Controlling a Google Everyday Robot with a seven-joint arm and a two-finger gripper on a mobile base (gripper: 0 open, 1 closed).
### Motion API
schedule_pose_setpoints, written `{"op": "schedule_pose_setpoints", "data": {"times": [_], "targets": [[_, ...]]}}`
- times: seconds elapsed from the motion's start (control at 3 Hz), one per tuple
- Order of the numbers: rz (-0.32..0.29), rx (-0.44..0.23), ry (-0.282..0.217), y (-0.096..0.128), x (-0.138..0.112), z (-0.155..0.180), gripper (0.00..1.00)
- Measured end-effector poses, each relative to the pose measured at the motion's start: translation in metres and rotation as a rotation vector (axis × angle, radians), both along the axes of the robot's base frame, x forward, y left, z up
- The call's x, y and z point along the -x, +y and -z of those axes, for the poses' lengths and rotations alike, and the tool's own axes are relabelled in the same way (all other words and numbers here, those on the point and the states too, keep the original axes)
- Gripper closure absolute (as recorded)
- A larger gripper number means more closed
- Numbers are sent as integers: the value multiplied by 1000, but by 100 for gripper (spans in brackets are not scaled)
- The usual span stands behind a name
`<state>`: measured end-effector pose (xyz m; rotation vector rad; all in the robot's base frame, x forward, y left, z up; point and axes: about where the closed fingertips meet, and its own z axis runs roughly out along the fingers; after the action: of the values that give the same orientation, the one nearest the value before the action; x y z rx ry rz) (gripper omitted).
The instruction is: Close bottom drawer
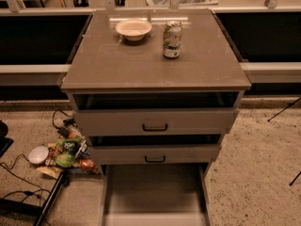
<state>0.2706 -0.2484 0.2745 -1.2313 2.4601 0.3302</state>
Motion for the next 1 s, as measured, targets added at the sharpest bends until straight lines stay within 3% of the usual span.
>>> {"op": "schedule_pose_setpoints", "data": {"times": [0.33,0.67,1.0], "targets": [[68,-64,58,-3,33,47,100],[68,-66,61,-2,34,48,100],[29,-88,91,14,37,65,100]]}}
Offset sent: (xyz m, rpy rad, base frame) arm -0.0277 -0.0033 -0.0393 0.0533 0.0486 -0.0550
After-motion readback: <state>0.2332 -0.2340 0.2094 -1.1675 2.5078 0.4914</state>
